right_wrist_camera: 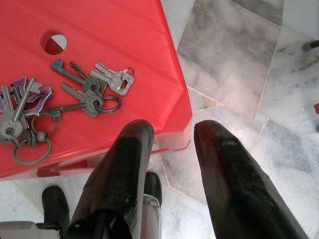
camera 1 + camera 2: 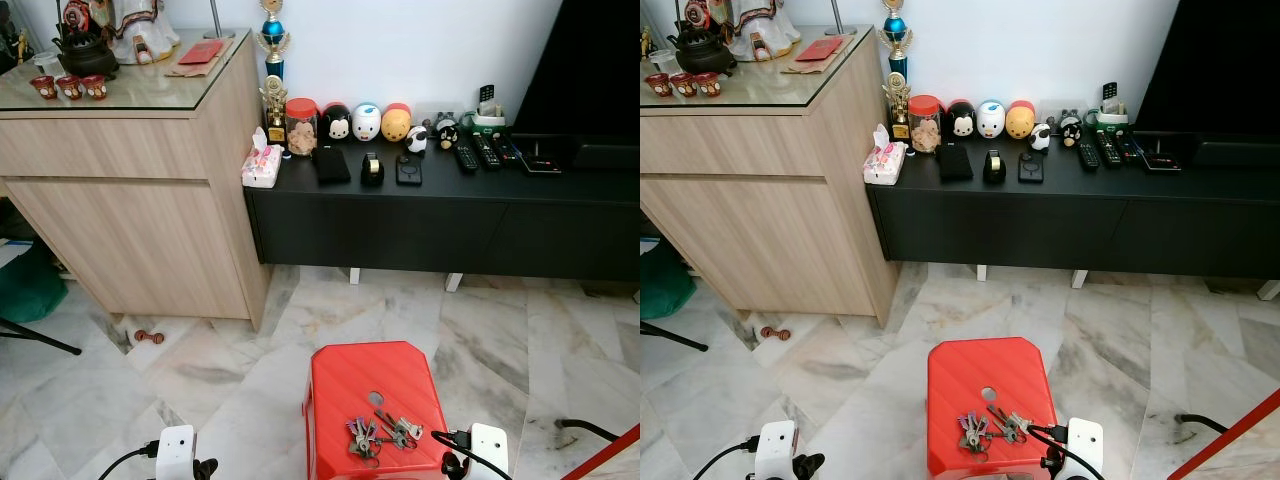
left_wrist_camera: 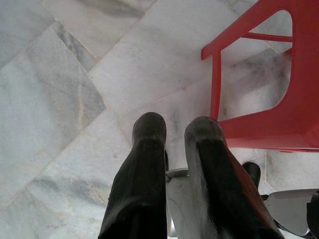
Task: Hang keys on a hook
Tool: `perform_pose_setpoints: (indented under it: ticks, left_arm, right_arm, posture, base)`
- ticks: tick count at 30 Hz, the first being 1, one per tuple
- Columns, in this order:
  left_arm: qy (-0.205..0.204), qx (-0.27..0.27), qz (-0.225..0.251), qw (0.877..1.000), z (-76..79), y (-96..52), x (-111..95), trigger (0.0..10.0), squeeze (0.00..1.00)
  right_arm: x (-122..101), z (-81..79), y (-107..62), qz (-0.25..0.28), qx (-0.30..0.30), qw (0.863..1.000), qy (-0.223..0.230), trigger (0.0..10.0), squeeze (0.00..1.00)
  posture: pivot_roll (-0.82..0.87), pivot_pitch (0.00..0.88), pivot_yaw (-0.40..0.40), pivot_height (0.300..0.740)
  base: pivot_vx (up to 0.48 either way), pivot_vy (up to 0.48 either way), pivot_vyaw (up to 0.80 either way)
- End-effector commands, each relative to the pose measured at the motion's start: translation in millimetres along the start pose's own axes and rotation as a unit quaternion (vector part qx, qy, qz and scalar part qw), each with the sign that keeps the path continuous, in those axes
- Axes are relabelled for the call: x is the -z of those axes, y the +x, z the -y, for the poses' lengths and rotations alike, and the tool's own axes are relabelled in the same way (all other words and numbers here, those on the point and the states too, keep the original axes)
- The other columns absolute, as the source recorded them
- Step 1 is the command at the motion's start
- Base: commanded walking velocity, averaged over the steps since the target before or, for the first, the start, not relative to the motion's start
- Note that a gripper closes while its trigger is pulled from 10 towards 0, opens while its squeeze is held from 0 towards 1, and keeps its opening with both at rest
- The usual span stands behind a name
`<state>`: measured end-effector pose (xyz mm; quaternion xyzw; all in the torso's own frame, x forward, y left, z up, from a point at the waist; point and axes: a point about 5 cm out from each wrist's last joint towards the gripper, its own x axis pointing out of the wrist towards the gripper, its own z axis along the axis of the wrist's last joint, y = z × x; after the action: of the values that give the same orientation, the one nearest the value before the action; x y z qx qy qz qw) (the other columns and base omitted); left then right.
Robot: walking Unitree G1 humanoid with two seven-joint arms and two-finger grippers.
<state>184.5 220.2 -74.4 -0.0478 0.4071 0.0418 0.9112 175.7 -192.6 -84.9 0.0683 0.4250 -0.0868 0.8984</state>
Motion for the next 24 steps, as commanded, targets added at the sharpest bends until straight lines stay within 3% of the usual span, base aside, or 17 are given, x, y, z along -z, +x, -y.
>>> perform_pose_setpoints:
  ticks: [1,10,11,24]
  left_arm:
    - [-0.001,-0.004,-0.011,1.000,-1.9,-1.4,5.4,10.0,0.00]
    - [-0.001,-0.004,-0.011,1.000,-1.9,-1.4,5.4,10.0,0.00]
    - [-0.005,-0.003,-0.007,1.000,-0.8,-1.4,5.5,10.0,0.00]
    - [-0.010,-0.001,-0.002,1.000,0.3,-2.3,7.5,10.0,0.00]
  right_arm:
    - [2.5,0.8,-0.5,-0.006,0.003,1.000,0.006,10.0,0.00]
    - [2.5,0.8,-0.5,-0.006,0.003,1.000,0.006,10.0,0.00]
    - [2.5,0.4,-0.8,-0.002,-0.006,1.000,0.006,10.0,0.00]
    - [2.2,-0.3,-1.1,0.003,-0.023,1.000,0.018,10.0,0.00]
  posture:
    - [0.00,0.000,0.000,0.740]
    - [0.00,0.000,0.000,0.740]
    - [0.16,0.024,-0.058,0.740]
    - [0.16,0.044,-0.058,0.740]
  base:
    - [0.000,0.000,0.00]
    - [0.000,0.000,0.00]
    - [0.000,0.000,0.00]
    - [0.000,0.000,0.00]
